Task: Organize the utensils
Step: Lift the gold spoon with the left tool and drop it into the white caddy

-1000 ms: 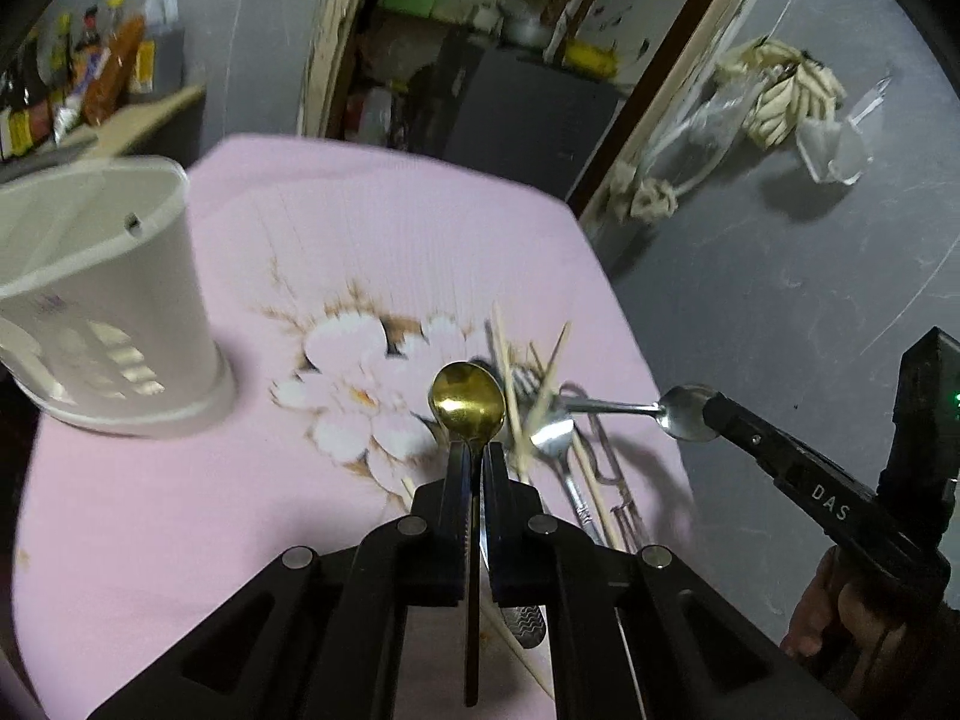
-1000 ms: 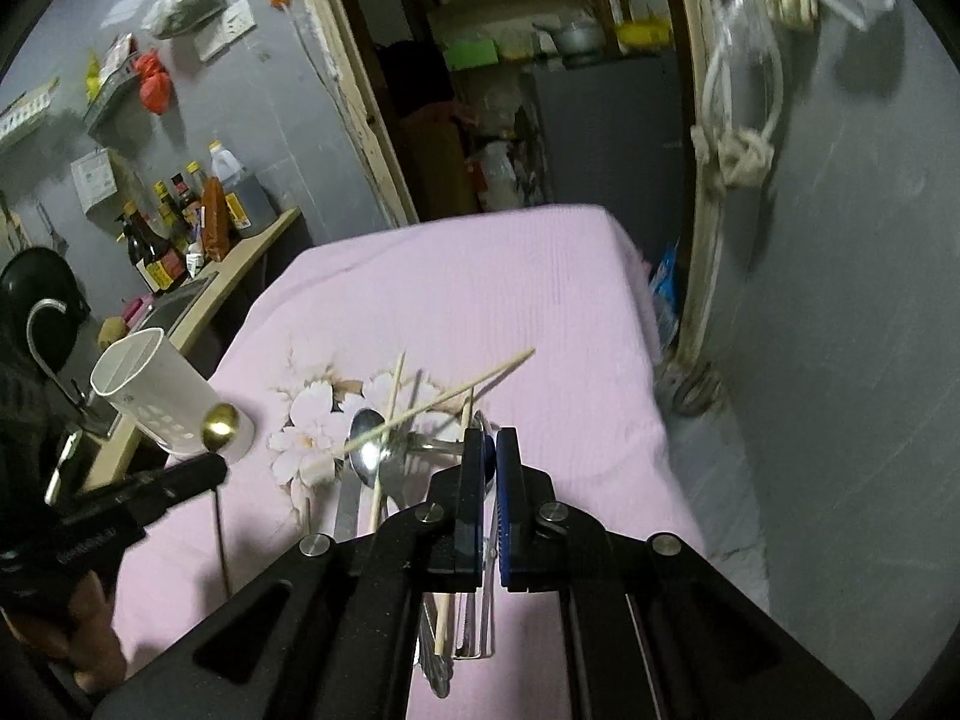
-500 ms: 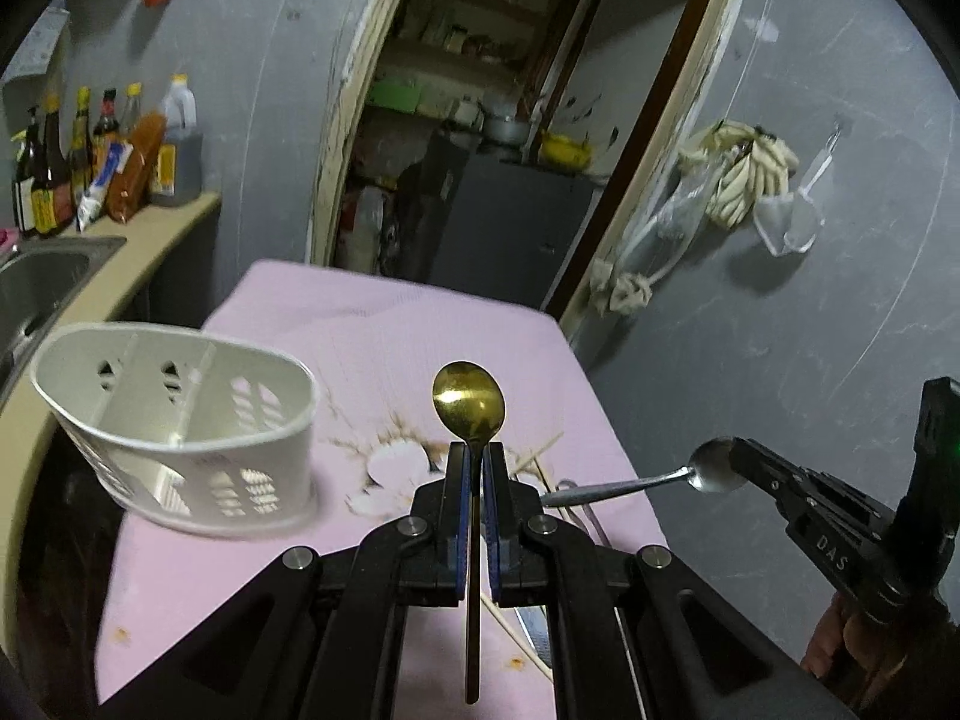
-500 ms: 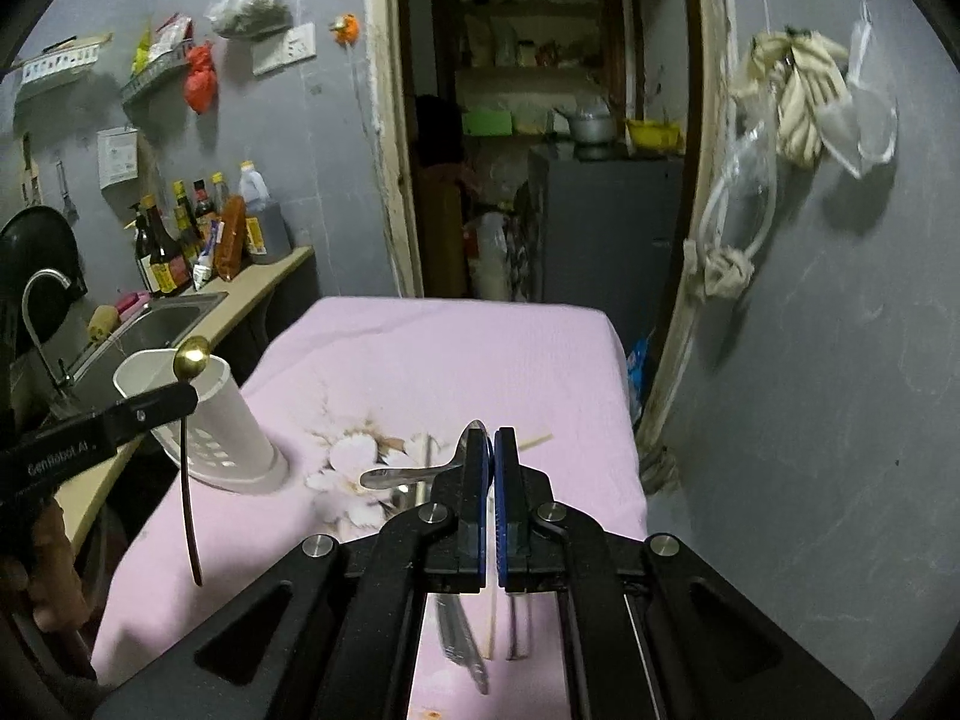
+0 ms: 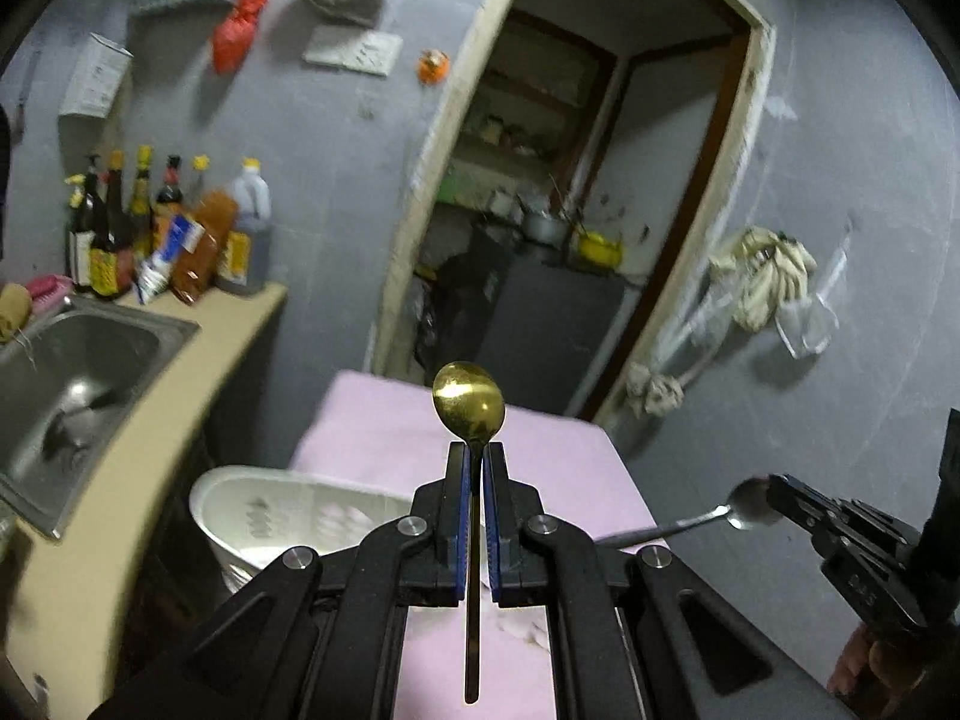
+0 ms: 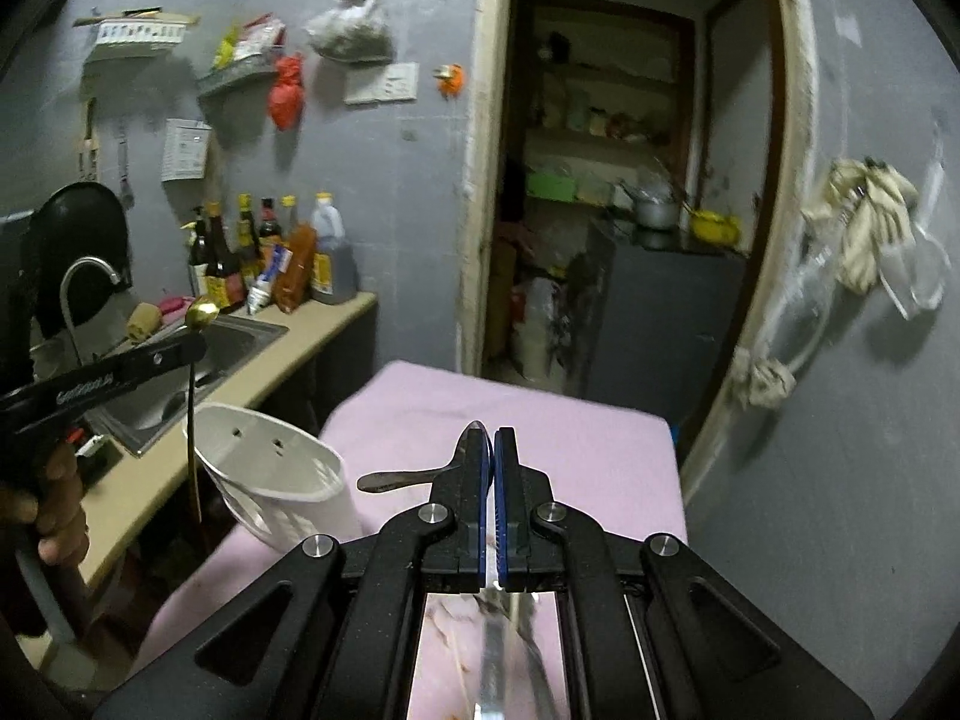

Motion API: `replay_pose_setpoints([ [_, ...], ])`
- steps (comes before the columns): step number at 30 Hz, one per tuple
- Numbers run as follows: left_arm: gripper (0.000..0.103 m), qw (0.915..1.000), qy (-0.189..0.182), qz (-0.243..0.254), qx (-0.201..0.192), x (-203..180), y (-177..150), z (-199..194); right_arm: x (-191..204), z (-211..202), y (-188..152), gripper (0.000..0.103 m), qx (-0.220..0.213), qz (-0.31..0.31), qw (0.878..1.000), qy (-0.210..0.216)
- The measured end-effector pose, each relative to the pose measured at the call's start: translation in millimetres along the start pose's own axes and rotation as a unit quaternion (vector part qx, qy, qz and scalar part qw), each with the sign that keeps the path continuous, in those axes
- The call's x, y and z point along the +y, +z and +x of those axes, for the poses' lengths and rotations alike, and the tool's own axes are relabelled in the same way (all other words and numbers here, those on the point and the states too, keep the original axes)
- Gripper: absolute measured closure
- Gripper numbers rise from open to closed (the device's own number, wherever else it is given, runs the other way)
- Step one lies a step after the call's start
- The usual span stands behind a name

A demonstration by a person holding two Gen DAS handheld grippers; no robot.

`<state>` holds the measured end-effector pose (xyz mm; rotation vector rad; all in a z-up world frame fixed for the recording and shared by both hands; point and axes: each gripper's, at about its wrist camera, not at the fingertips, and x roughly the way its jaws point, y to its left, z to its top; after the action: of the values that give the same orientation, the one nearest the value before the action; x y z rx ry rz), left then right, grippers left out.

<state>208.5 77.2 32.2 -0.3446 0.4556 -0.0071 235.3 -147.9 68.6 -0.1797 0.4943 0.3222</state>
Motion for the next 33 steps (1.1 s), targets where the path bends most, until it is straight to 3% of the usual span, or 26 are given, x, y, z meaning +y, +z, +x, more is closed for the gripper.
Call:
replay_pose_setpoints([
  [6, 0.098, 0.9987, 0.019, -0.026, -0.039, 46.3, 28.9, -4.3, 46.3, 6.9, 27.0, 0.101, -0.017, -0.047, 0.999, 0.002],
  [14, 0.098, 0.9957, 0.023, -0.07, -0.057, 97.2, 47.8, 21.5, 91.2, 34.3, 32.4, 0.101, 0.029, -0.098, 0.995, -0.007],
  [26, 0.098, 0.9974, 0.044, -0.053, -0.022, 112.5, 24.9, 63.7, 113.6, 85.4, 11.2, 0.101, 0.096, -0.112, 0.989, 0.004],
  [33, 0.098, 0.9964, 0.051, -0.067, 0.003, 117.9, 6.7, 73.6, 121.1, 99.8, -1.7, 0.101, 0.121, -0.102, 0.987, 0.015],
])
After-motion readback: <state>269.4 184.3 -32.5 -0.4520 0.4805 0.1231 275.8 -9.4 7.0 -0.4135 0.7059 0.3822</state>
